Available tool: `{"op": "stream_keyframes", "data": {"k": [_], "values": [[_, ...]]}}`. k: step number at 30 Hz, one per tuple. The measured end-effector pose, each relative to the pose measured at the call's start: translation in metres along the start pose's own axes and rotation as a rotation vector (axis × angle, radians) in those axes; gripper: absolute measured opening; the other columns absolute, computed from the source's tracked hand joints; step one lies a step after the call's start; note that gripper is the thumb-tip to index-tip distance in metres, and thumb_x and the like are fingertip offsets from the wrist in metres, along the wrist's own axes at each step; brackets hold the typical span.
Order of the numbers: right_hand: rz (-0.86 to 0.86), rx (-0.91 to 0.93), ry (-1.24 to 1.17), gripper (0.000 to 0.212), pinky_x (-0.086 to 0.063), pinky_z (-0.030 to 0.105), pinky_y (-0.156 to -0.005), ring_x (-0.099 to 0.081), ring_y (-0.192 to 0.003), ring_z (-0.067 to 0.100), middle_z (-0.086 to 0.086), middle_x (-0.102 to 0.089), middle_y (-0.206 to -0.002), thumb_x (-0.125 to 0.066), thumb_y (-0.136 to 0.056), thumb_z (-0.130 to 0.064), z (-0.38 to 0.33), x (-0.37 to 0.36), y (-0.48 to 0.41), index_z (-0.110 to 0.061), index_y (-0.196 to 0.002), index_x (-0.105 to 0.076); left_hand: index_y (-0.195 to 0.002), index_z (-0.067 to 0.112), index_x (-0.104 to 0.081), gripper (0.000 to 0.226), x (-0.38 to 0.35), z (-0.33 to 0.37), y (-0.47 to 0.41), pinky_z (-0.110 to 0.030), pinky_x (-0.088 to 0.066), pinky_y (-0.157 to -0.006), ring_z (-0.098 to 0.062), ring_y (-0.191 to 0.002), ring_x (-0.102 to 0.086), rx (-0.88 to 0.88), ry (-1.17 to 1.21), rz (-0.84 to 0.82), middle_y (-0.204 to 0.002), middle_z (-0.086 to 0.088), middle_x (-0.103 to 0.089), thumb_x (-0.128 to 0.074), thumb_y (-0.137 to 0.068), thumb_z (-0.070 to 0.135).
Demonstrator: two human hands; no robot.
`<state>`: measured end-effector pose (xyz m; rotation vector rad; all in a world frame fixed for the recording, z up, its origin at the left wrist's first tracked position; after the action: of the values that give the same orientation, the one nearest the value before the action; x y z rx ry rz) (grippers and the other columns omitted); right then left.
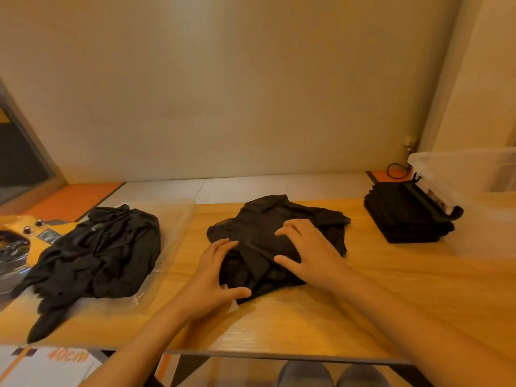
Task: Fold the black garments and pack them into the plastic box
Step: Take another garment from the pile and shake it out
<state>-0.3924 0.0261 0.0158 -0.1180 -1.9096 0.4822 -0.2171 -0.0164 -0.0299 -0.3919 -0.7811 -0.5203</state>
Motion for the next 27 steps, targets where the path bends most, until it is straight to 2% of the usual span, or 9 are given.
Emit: {"op": "stream_keyframes", "data": {"k": [3,5,9,12,15,18,20,23,27], "values": [[0.120,0.074,0.067,0.032,-0.032,0.013,-0.061,-0.043,-0.072,0.005,-0.011,-0.048,-0.084,-0.054,-0.084,-0.057,-0.008,0.011,0.037,-0.025,-0.083,-0.049,-0.138,0.044,-0.027,0.092,-0.006,0.006,0.015,-0.010,-0.034,-0.100,0.008,-0.130,-0.026,-0.042,-0.012,0.009,-0.143,0.022,-0.019,-0.079,-0.062,0.057],[0.041,0.100,0.123,0.037,-0.025,0.014,-0.052,-0.038,-0.060,0.003,-0.012,-0.043,-0.072,-0.052,-0.081,-0.061,-0.008,-0.001,0.050,-0.026,-0.072,-0.044,-0.129,0.047,-0.028,0.083,-0.007,0.006,0.020,-0.014,-0.042,-0.095,0.010,-0.121,-0.035,-0.031,0.021,0.058,-0.134,0.024,-0.028,-0.081,-0.065,0.051],[-0.016,0.032,0.137,0.046,-0.042,0.021,-0.071,-0.054,-0.089,0.009,-0.008,-0.056,-0.105,-0.059,-0.080,-0.060,0.004,-0.021,0.052,-0.023,-0.106,-0.060,-0.103,0.041,-0.041,0.041,-0.006,0.007,0.026,-0.015,-0.043,-0.079,0.005,-0.100,-0.048,-0.031,-0.076,0.124,-0.109,0.020,-0.048,-0.074,-0.079,0.038],[-0.064,-0.038,0.125,0.039,-0.039,0.025,-0.090,-0.047,-0.113,0.014,-0.003,-0.051,-0.125,-0.055,-0.092,-0.043,0.010,-0.032,0.041,-0.018,-0.122,-0.055,-0.094,0.034,-0.048,0.015,-0.010,0.017,0.029,-0.017,-0.042,-0.076,0.000,-0.091,-0.050,-0.132,-0.162,0.104,-0.096,0.017,-0.051,-0.059,-0.086,0.041],[-0.070,-0.086,0.055,0.020,-0.041,0.026,-0.086,-0.049,-0.104,0.013,-0.005,-0.053,-0.109,-0.048,-0.098,-0.032,0.011,-0.030,0.039,-0.019,-0.112,-0.055,-0.089,0.034,-0.046,0.007,-0.007,0.018,0.030,-0.020,-0.041,-0.067,-0.002,-0.078,-0.052,-0.129,-0.174,0.136,-0.085,0.013,-0.054,-0.049,-0.095,0.034],[-0.085,-0.230,-0.259,0.011,-0.045,0.032,-0.070,-0.054,-0.078,0.014,-0.002,-0.057,-0.088,-0.044,-0.100,-0.030,0.023,-0.022,0.044,-0.022,-0.098,-0.052,-0.092,0.030,-0.042,0.011,-0.002,0.022,0.026,-0.018,-0.038,-0.055,-0.005,-0.064,-0.054,-0.037,-0.013,0.163,-0.075,0.005,-0.055,-0.039,-0.101,0.026],[-0.046,-0.262,-0.416,0.016,-0.040,0.034,-0.061,-0.055,-0.069,0.020,0.006,-0.058,-0.079,-0.042,-0.101,-0.030,0.024,-0.004,0.041,-0.020,-0.092,-0.051,-0.091,0.026,-0.042,0.011,0.006,0.040,0.019,-0.024,-0.034,-0.053,-0.009,-0.057,-0.049,-0.051,0.075,0.182,-0.071,0.000,-0.052,-0.038,-0.101,0.029],[0.040,-0.277,-0.508,0.033,-0.042,0.033,-0.066,-0.057,-0.076,0.020,0.012,-0.060,-0.084,-0.046,-0.098,-0.036,0.030,0.044,0.029,-0.007,-0.090,-0.060,-0.089,0.027,-0.045,0.016,0.031,0.068,0.002,-0.031,-0.040,-0.053,-0.011,-0.056,-0.051,-0.061,0.133,0.190,-0.071,-0.001,-0.058,-0.043,-0.094,0.043],[-0.016,-0.259,-0.580,0.059,-0.037,0.039,-0.063,-0.051,-0.065,0.033,0.026,-0.052,-0.073,-0.057,-0.083,-0.056,0.046,0.102,0.019,0.003,-0.078,-0.056,-0.096,0.036,-0.045,0.039,0.062,0.092,-0.018,-0.030,-0.059,-0.069,-0.014,-0.081,-0.067,-0.059,-0.048,0.023,-0.092,0.003,-0.069,-0.058,-0.071,0.063]]}}
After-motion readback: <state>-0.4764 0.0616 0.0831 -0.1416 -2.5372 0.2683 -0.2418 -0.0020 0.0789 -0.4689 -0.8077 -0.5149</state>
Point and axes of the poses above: each hand's wrist, its own y-axis away from the middle knuckle, its own x-axis out of the back of the hand, z = x × y, the point moved 10 cm from there along -y, towards the middle knuckle
